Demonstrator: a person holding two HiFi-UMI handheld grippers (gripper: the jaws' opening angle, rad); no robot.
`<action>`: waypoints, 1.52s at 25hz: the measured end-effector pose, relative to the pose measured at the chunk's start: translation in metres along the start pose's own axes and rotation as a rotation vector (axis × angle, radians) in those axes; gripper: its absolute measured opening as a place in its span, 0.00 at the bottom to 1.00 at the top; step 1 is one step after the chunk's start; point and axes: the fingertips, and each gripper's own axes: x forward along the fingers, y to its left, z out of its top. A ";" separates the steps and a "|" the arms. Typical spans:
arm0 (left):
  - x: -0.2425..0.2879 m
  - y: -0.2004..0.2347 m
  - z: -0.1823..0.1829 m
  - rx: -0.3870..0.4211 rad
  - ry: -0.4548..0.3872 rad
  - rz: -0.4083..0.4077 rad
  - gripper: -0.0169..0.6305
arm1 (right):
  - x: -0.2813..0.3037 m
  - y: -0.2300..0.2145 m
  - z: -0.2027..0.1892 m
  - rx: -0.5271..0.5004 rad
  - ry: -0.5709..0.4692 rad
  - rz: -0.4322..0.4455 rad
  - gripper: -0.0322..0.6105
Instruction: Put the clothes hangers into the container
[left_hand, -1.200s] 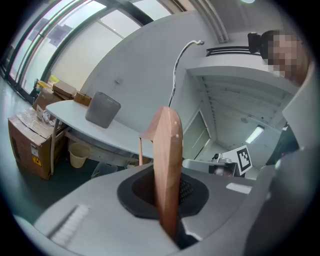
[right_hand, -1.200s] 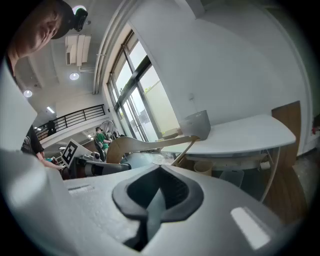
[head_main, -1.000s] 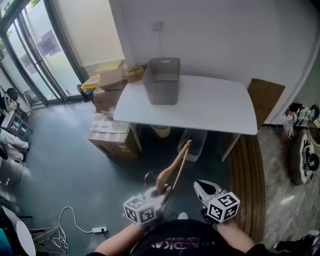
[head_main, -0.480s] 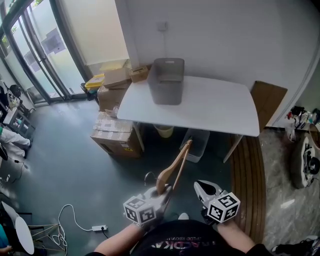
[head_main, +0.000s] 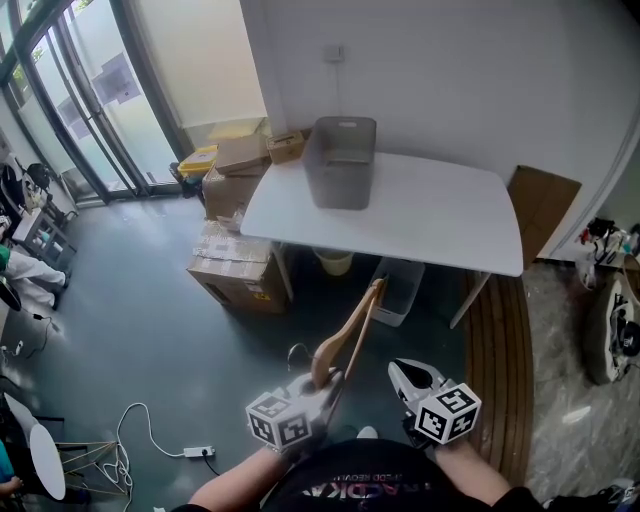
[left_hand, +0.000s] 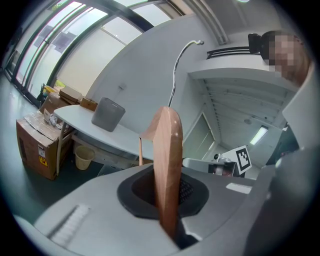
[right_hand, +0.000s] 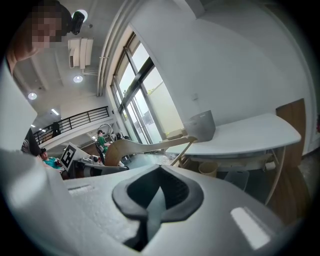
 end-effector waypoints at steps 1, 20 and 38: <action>0.000 -0.001 0.000 0.000 -0.002 0.003 0.03 | -0.001 -0.001 0.001 -0.005 -0.001 0.002 0.05; 0.024 -0.001 0.019 0.001 -0.024 0.053 0.03 | 0.008 -0.022 0.041 -0.062 -0.044 0.036 0.05; 0.047 0.113 0.114 0.027 -0.019 -0.037 0.03 | 0.122 -0.038 0.096 -0.016 -0.095 -0.096 0.05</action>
